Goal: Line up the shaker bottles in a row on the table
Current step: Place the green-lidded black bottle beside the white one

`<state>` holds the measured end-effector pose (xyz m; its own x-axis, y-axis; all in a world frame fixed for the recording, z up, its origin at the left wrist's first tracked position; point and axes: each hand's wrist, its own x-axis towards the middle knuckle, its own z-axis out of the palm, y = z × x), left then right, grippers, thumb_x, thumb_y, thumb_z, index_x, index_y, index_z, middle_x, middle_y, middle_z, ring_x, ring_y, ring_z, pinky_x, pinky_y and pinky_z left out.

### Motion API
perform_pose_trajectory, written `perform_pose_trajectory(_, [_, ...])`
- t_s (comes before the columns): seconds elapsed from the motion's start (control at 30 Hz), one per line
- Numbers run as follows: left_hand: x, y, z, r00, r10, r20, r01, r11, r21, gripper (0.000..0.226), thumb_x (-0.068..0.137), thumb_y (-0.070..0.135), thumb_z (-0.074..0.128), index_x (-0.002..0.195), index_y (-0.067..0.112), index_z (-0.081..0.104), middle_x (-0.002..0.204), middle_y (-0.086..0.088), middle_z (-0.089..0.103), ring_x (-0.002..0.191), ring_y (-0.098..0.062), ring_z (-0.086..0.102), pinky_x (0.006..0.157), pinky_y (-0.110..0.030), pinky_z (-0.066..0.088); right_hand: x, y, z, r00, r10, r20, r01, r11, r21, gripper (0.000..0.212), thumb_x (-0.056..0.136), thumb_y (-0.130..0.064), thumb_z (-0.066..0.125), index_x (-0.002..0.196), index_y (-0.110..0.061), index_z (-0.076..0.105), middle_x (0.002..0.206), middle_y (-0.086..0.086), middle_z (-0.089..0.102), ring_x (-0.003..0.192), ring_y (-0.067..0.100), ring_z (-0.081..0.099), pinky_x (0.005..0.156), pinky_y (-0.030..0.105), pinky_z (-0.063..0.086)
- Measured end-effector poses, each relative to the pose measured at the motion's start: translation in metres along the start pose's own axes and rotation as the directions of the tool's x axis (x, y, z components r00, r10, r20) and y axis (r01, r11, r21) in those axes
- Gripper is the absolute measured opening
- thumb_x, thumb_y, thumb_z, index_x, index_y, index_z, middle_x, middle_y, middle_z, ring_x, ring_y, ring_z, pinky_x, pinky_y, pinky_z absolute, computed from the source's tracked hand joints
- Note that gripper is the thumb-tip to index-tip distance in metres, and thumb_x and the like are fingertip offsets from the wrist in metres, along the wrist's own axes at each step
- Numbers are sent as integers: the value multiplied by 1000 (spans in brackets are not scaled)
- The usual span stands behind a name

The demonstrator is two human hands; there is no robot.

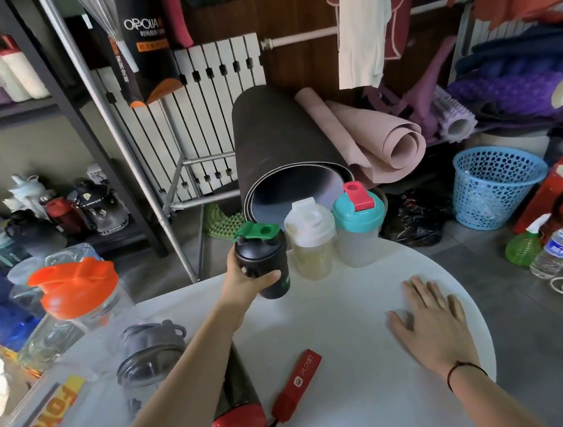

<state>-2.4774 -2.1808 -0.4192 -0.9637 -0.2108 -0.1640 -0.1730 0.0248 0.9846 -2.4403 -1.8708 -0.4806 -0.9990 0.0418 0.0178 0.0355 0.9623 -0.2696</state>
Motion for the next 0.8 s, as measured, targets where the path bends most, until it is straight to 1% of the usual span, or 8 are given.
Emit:
perform_pose_trajectory(0.17, [2, -1, 6, 998, 3, -58, -2, 1000, 6, 97, 86, -14, 80, 159, 13, 23, 145, -2, 49, 129, -23, 50, 116, -56, 47, 0, 0, -1, 1000, 0, -8, 0, 1000, 0, 71, 91, -56, 34, 151, -23, 17, 161, -5, 11, 148, 18, 6, 119, 42, 7])
perform_pose_trajectory(0.3, [6, 1, 2, 998, -34, -52, 34, 999, 1, 89, 89, -14, 77, 160, 11, 30, 144, -3, 51, 136, -26, 51, 117, -53, 46, -1, 0, -1, 1000, 3, -10, -3, 1000, 12, 71, 91, -56, 35, 151, -23, 17, 161, -5, 11, 148, 18, 6, 119, 42, 7])
perform_pose_trajectory(0.4, [5, 6, -1, 998, -63, -30, 63, 998, 9, 83, 88, -14, 78, 157, 13, 39, 140, -5, 56, 147, -36, 49, 108, -44, 46, -1, -1, -1, 1000, 4, 0, -4, 1000, 11, 71, 91, -56, 34, 151, -24, 16, 161, -6, 9, 148, 18, 4, 119, 41, 6])
perform_pose_trajectory(0.47, [2, 10, 2, 997, -52, -54, 56, 996, 71, 107, 74, 5, 94, 160, 27, 34, 151, -8, 53, 147, -38, 48, 112, -47, 48, -1, -1, -2, 1000, 4, -1, -4, 1000, 11, 70, 91, -56, 34, 151, -24, 16, 161, -6, 8, 148, 18, 5, 119, 41, 6])
perform_pose_trajectory(0.5, [2, 13, 5, 996, -41, -74, 49, 992, 113, 124, 62, 17, 100, 162, 36, 28, 158, -9, 46, 147, -37, 46, 116, -56, 49, -1, -1, -3, 1000, 4, -2, -4, 1000, 12, 70, 91, -57, 34, 151, -24, 16, 161, -6, 9, 148, 18, 5, 119, 41, 6])
perform_pose_trajectory(0.53, [1, 14, 8, 994, -29, -106, 45, 988, 145, 134, 58, 21, 102, 164, 40, 22, 162, -10, 39, 149, -37, 43, 116, -63, 49, -1, -2, -3, 1000, 3, -1, -3, 1000, 12, 70, 91, -57, 34, 151, -24, 16, 161, -6, 9, 148, 18, 5, 119, 41, 6])
perform_pose_trajectory(0.63, [1, 15, 13, 986, -1, -167, 20, 993, 113, 129, 75, 3, 95, 169, 31, 12, 169, -12, 30, 155, -36, 37, 124, -62, 43, -2, -2, -4, 1000, 5, 1, -5, 1000, 12, 71, 91, -57, 34, 151, -24, 16, 161, -5, 9, 148, 18, 5, 119, 42, 6])
perform_pose_trajectory(0.8, [1, 15, 3, 992, -31, -123, 40, 997, 72, 108, 89, -6, 81, 169, 19, 13, 169, -10, 42, 155, -33, 42, 126, -58, 42, 0, -2, -3, 1000, 9, 6, -9, 1000, 13, 71, 91, -56, 34, 152, -24, 15, 161, -6, 8, 148, 18, 4, 119, 42, 6])
